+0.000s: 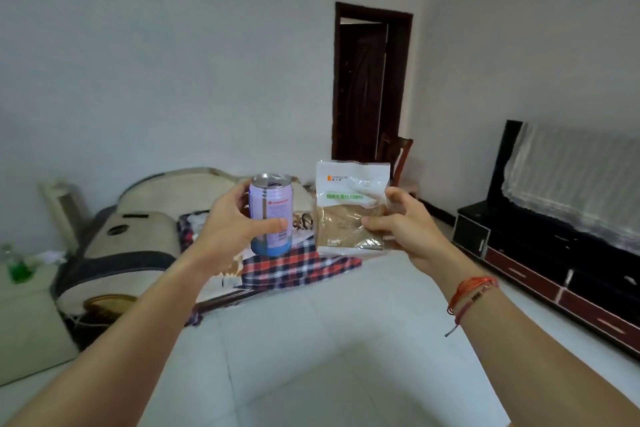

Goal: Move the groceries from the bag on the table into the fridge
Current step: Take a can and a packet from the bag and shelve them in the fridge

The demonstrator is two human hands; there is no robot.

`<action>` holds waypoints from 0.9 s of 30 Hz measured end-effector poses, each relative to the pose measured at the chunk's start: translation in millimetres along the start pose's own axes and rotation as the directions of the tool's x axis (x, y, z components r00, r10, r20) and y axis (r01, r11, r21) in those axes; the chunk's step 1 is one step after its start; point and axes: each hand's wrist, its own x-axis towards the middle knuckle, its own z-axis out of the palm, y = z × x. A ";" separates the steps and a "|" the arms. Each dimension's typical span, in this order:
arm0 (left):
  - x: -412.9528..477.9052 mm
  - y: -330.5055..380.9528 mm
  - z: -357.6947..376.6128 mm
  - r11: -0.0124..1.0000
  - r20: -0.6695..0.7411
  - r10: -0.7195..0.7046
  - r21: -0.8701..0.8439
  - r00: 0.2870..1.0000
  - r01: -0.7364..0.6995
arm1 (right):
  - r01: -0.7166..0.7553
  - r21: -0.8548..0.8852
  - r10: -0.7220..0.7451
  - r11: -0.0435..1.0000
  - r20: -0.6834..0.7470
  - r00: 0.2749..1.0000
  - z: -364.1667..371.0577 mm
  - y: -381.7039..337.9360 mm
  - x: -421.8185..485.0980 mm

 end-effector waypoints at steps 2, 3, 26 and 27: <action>-9.4 -1.3 -15.3 1.000 -0.080 -0.019 0.023 0.997 0.021 | 0.003 -0.006 -0.002 1.000 0.092 0.996 16.8 -0.5 16.9; -15.5 -0.4 -22.5 0.999 -0.121 -0.023 0.041 0.992 0.028 | 0.004 -0.002 -0.004 1.000 0.134 0.991 26.1 -1.7 23.9; -272.1 55.8 -192.4 0.962 -0.795 0.018 0.179 0.606 0.206 | 0.056 0.119 -0.130 0.991 0.818 0.560 311.4 -42.3 -61.5; -283.6 59.5 -197.4 0.959 -0.807 0.022 0.183 0.590 0.215 | 0.061 0.118 -0.132 0.991 0.832 0.539 321.8 -44.5 -71.4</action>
